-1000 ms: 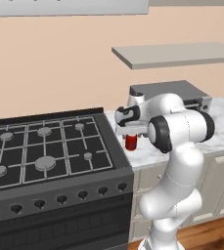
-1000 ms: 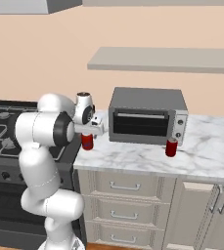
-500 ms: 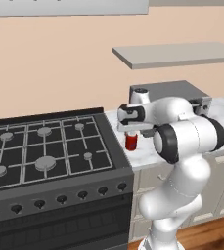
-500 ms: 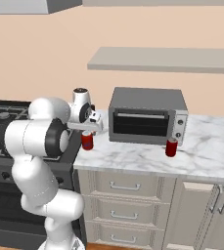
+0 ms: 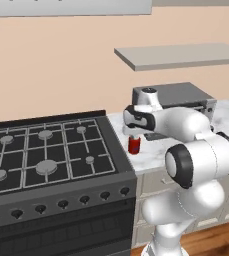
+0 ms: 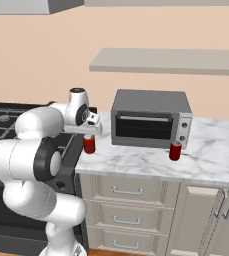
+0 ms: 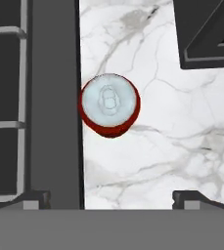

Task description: Four empty soda cans are scattered around the kitchen. Gather all the cans and cluster them next to the stove for recycling.

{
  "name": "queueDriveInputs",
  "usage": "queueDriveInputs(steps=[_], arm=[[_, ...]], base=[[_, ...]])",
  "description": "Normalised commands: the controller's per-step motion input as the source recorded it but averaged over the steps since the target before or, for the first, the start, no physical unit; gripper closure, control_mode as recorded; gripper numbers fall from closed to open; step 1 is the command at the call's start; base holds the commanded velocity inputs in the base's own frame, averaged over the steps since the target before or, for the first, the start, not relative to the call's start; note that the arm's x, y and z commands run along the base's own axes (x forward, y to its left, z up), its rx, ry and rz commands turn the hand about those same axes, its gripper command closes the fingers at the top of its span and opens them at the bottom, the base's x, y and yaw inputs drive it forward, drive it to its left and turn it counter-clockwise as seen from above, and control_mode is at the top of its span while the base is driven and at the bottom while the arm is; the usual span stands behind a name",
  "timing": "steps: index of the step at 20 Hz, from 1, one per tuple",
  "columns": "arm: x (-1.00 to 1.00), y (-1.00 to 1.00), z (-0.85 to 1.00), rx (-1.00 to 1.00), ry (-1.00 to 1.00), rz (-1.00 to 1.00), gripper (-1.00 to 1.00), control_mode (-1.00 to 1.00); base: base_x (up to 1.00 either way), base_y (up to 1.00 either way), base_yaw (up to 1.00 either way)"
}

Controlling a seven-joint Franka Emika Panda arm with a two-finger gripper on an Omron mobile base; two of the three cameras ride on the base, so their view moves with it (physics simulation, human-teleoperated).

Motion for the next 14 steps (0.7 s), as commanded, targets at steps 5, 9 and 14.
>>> queueDriveInputs(steps=[5,9,14], arm=[[-0.39,0.0,0.19,0.0,0.0,0.0,-1.0,-1.0],[-0.37,0.0,0.16,0.0,0.0,0.0,-1.0,-1.0],[-0.13,0.0,0.02,0.0,0.01,0.0,-1.0,1.0]], base=[[0.0,0.0,0.0],[0.0,0.0,0.0],[-0.17,0.0,0.0]])
